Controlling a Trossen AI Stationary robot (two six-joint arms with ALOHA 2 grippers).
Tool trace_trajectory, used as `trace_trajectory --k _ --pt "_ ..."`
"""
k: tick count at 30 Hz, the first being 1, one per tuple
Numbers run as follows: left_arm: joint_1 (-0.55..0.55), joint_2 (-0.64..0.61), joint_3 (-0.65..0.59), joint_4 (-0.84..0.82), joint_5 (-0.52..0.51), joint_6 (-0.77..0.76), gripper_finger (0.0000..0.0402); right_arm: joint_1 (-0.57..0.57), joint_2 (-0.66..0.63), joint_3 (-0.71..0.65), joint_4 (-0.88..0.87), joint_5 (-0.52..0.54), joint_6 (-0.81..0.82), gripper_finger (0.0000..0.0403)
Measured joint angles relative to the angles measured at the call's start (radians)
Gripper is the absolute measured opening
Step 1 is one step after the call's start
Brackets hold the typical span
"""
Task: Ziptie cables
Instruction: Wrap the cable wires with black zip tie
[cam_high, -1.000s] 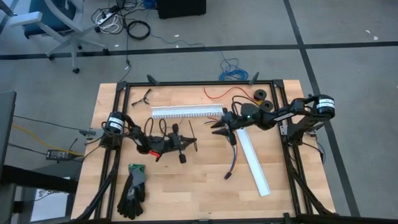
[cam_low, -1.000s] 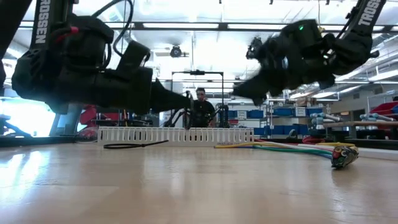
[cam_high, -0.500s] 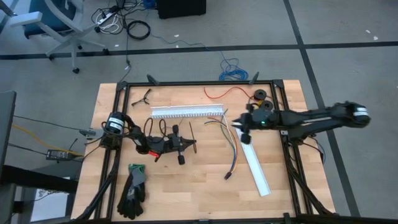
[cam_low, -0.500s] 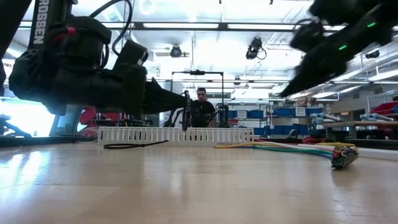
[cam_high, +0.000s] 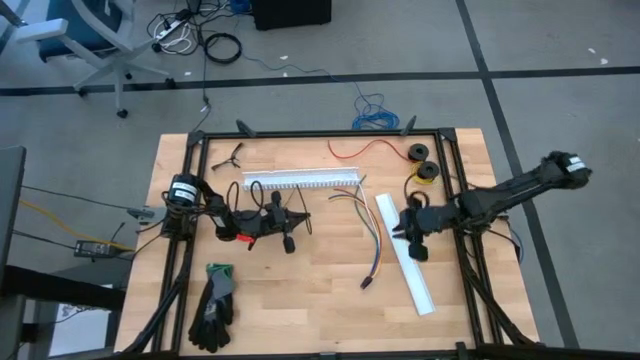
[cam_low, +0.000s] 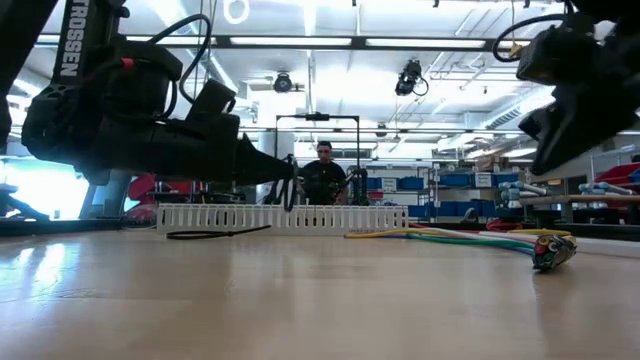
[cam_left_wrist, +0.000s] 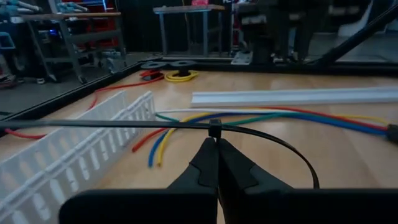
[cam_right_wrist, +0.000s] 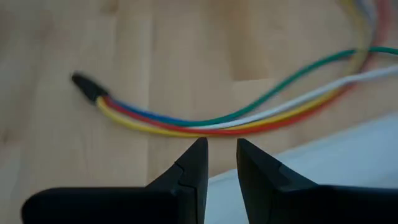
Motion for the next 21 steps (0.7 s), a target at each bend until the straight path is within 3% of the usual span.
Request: trace_trajectory --k 8,11,21 --pt "-0.033 0.0 0.029 0.0 0.013 -0.078 0.0002 0.096 0.264 0.0 0.222 0.0 -0.198 0.0076" --pt "-0.046 0.0 0.051 -0.013 0.062 -0.121 0.0002 0.115 0.35 0.005 0.285 -0.007 -0.27 0.0087" --pt "-0.096 0.0 0.145 -0.097 0.079 -0.127 0.0002 0.138 0.545 0.153 0.239 -0.12 -0.52 0.0137"
